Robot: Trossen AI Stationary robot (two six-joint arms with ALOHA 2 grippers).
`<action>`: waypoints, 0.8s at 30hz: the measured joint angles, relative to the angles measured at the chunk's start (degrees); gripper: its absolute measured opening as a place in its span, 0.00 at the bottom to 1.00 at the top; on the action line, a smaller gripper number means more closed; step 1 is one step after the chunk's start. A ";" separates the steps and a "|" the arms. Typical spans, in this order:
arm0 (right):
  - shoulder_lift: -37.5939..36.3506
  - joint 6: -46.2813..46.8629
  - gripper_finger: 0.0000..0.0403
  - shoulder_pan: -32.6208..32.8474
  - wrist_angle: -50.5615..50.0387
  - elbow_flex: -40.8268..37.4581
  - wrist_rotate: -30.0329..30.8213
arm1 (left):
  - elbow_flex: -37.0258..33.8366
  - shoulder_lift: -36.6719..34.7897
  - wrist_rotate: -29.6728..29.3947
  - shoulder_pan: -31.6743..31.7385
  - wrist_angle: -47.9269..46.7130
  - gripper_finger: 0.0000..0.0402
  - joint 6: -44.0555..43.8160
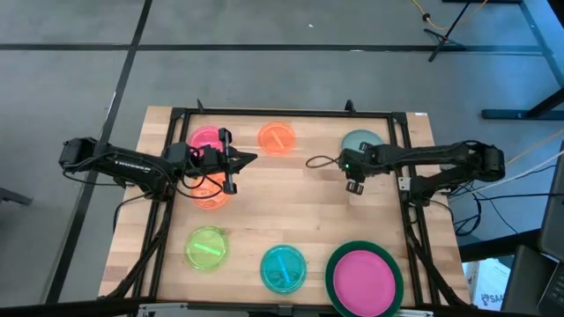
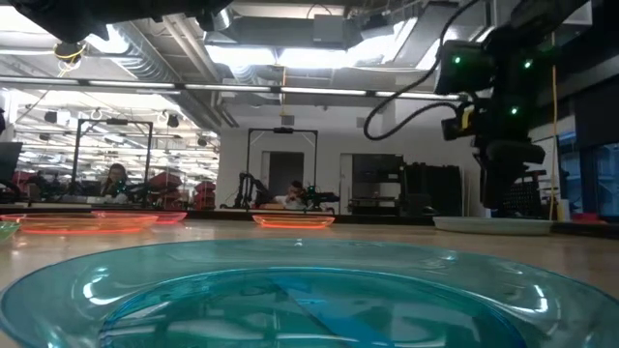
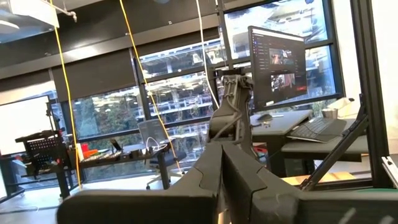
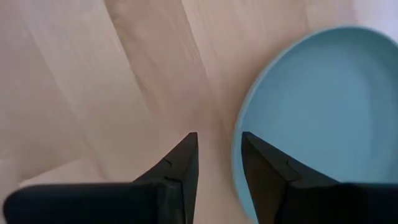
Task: Stack plastic plates
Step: Stack the gray plate on the pink plate
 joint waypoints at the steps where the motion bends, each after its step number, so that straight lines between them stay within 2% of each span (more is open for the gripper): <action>1: 0.00 -0.80 0.27 -1.01 0.30 -0.27 -0.87 | 0.00 0.00 0.00 0.00 0.00 0.02 0.11; 10: 0.00 -4.56 0.27 -6.80 3.65 -3.96 -2.98 | 0.00 0.00 -0.01 0.00 0.00 0.02 0.12; 24: 0.11 -6.21 0.27 -6.65 8.47 -6.27 -0.60 | 0.00 0.00 0.00 0.02 0.02 0.02 0.16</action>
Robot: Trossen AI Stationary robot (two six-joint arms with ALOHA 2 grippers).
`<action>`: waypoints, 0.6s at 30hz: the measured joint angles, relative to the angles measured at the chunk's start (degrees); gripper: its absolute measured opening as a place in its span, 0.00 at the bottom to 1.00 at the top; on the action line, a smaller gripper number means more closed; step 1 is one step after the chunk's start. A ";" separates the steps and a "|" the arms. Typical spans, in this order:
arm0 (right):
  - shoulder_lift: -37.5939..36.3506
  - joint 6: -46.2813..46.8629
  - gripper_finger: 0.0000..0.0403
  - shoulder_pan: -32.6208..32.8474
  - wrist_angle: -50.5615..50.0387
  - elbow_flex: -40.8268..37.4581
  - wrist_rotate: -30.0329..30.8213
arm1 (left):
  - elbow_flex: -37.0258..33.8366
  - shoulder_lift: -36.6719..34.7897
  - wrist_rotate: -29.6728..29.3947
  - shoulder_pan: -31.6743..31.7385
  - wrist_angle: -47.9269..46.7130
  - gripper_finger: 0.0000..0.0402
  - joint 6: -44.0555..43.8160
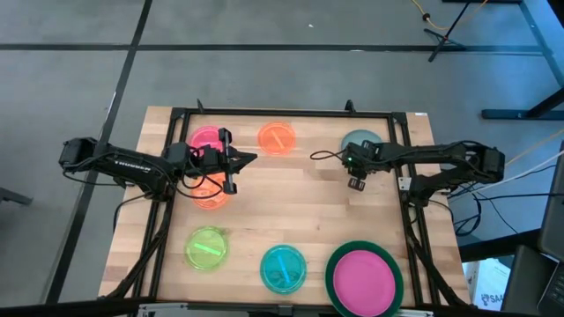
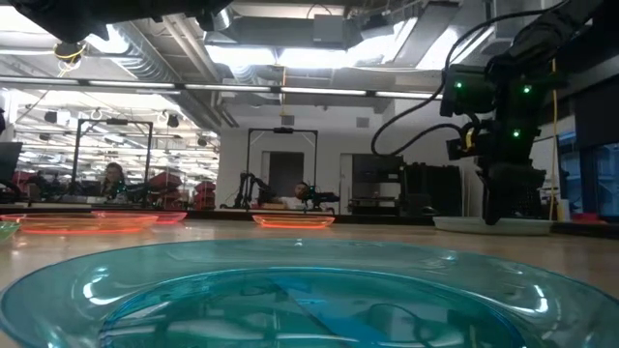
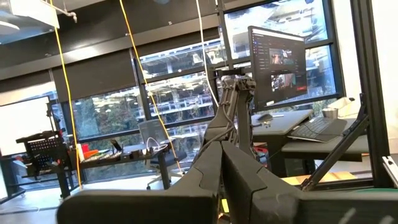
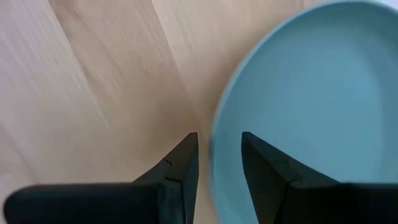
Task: Stack plastic plates
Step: Stack the gray plate on the pink plate
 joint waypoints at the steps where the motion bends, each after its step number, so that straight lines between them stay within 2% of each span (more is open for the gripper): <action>1: 0.00 -0.01 0.27 0.00 0.00 0.00 0.00 | 0.00 0.00 -0.02 0.00 -0.02 0.02 0.00; 12: 5.77 -1.43 0.25 0.09 1.41 0.19 1.04 | 0.00 0.00 -0.01 0.02 0.00 0.02 0.03; 15: 6.09 -2.06 0.18 0.11 1.37 0.28 0.91 | 0.00 0.00 -0.02 0.02 0.00 0.02 0.03; 18: 6.14 -2.99 0.06 0.11 1.13 0.56 0.83 | 0.00 0.00 -0.01 0.02 0.00 0.02 0.03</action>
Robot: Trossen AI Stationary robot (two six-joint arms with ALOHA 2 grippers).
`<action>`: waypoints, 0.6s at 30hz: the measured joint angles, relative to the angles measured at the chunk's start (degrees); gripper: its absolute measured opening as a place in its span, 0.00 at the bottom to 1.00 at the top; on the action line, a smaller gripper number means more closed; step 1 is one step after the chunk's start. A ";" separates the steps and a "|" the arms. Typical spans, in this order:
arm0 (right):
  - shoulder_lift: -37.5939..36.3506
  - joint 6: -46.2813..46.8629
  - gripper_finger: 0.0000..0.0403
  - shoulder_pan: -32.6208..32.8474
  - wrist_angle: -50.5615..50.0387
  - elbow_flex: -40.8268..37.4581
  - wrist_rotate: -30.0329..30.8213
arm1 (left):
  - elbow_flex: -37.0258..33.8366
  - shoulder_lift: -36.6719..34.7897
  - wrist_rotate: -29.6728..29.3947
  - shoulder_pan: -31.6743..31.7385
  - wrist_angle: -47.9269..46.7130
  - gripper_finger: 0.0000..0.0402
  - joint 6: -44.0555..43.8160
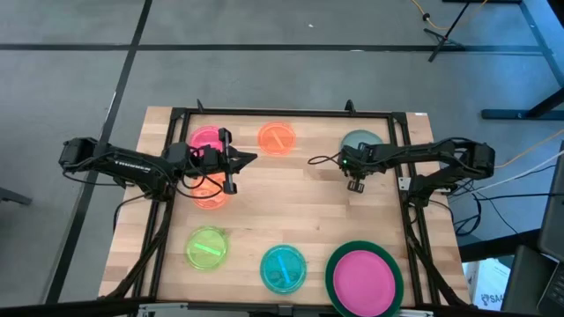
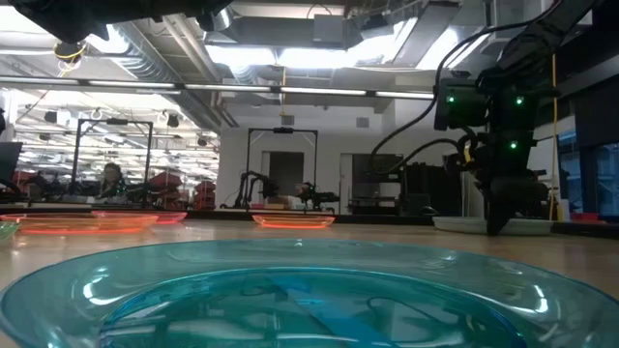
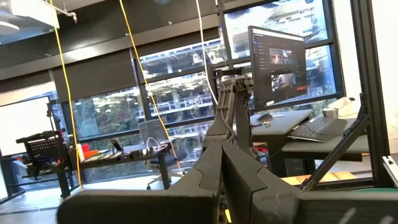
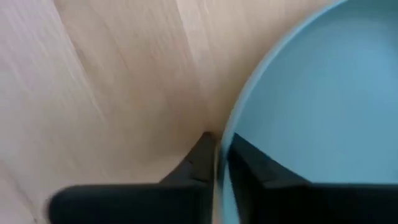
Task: Stack plastic plates
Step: Stack the gray plate on the pink plate
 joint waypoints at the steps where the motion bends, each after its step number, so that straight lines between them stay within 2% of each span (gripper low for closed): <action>1: 0.04 -0.11 0.03 0.00 -0.07 0.12 0.20 | 0.00 0.00 0.01 0.00 0.00 0.02 0.02; 8: -0.29 -0.01 0.04 1.31 -3.19 1.79 -1.43 | 0.00 0.00 0.00 0.00 0.00 0.02 0.00; 12: -2.38 1.91 0.01 5.79 -7.26 3.33 -1.30 | 0.00 0.00 -0.01 0.00 0.00 0.02 0.29; 18: -6.24 9.05 0.02 14.69 -11.65 6.50 -1.88 | 0.00 0.00 -0.01 0.00 0.00 0.02 0.39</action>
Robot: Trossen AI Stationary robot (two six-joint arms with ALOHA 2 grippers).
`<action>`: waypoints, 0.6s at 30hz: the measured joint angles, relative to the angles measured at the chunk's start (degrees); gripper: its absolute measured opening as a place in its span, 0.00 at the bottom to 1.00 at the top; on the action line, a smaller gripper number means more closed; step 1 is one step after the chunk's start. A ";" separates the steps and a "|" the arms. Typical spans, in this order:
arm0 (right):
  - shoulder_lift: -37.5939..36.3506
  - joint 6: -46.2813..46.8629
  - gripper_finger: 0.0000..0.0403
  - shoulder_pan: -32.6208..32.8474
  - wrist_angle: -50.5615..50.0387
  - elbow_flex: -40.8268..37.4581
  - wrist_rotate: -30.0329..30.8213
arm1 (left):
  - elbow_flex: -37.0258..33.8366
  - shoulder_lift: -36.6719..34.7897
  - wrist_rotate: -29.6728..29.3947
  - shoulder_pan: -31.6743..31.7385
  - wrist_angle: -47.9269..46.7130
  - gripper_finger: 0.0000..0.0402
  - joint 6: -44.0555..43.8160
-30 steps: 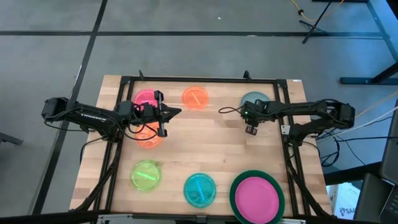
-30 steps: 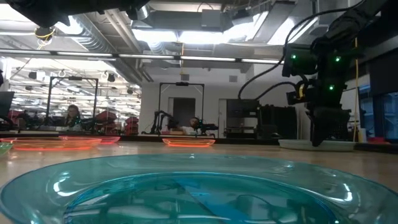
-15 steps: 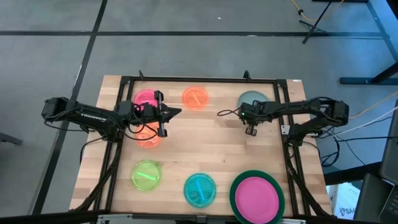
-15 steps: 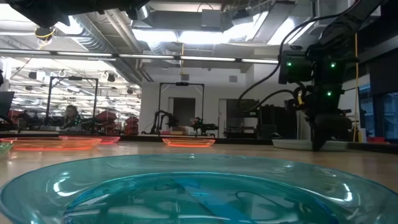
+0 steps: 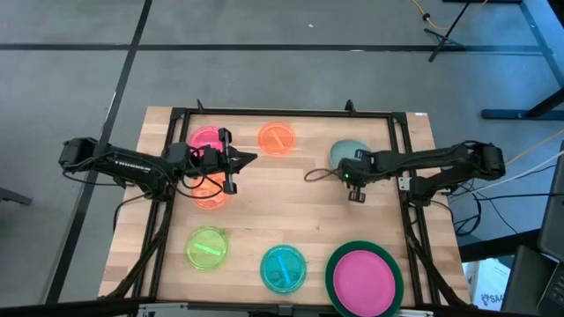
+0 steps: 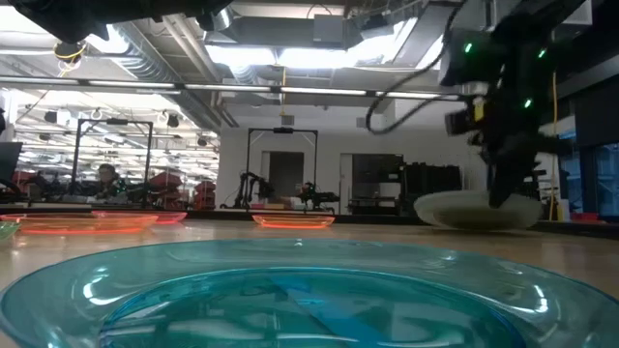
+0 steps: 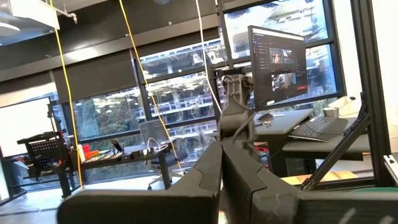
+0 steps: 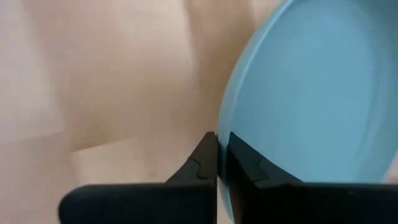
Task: Stack plastic plates
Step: Stack the gray plate on the pink plate
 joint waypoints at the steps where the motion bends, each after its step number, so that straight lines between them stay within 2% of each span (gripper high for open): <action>1: -0.45 1.55 0.01 1.42 -1.28 0.69 -0.57 | 0.00 0.00 0.00 0.00 0.00 0.02 -0.03; 8: -1.62 11.84 0.01 12.30 -8.68 6.16 -4.61 | -0.04 0.00 0.00 0.00 0.00 0.02 -0.28; 18: -1.65 27.72 0.01 28.30 -11.76 17.64 -10.23 | -0.04 0.00 0.00 0.00 0.00 0.02 -0.51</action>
